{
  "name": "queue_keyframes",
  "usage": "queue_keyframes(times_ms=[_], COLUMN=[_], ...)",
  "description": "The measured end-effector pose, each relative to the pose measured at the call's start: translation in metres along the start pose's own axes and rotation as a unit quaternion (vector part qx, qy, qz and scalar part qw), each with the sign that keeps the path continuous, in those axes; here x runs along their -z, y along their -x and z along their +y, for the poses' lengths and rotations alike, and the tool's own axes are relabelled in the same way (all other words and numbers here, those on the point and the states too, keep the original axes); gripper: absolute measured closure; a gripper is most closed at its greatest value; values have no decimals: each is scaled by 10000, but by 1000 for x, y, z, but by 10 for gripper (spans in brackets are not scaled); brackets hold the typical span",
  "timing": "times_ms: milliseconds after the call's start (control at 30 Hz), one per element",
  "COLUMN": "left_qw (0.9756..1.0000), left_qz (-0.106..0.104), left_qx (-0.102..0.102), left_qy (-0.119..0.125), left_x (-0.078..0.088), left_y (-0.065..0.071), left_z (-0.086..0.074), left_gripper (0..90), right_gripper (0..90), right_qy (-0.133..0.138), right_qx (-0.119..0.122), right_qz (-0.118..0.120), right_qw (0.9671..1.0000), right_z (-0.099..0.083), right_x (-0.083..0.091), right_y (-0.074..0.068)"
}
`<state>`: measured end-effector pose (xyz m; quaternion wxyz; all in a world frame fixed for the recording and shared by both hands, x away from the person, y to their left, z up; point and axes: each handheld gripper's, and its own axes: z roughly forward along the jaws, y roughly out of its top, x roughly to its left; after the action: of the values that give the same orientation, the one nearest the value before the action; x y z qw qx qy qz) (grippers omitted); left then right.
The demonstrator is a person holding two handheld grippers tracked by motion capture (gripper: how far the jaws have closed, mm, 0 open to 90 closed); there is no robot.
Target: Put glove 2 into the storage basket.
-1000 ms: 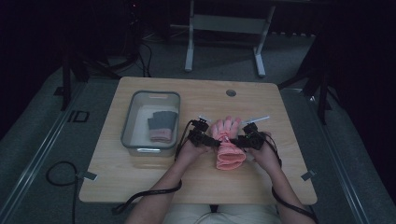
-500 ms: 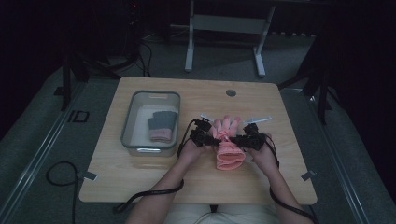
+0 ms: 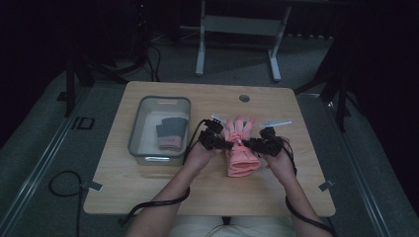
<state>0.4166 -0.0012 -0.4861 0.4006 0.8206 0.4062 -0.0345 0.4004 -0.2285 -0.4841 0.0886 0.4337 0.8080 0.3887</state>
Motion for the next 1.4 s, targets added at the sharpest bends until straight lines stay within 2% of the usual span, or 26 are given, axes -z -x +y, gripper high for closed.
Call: queue_keyframes(times_ms=[167,533,600,633,800,1067,1400], left_qw=[9999,9985,9985,9978,9968,9954,9925], left_qz=[71,419,419,510,616,807,1030], left_qx=[-83,-239,-239,-281,-286,-229,-102], left_qy=[96,266,266,325,418,454,645], left_x=[21,67,67,81,100,121,163], left_y=[2,7,7,8,7,3,-12], left_z=[7,27,27,34,39,39,36], left_gripper=[784,784,784,784,784,784,784], right_gripper=[723,723,723,723,722,722,721], right_qy=[147,485,529,596,728,780,803], right_qx=[133,327,339,384,471,562,781], right_qz=[53,163,184,202,251,389,589], right_qw=[9998,9982,9979,9973,9959,9946,9920], right_z=[18,53,57,66,82,98,133], right_x=[9,20,21,24,26,21,10], right_y=[-12,-32,-33,-37,-47,-58,-86])
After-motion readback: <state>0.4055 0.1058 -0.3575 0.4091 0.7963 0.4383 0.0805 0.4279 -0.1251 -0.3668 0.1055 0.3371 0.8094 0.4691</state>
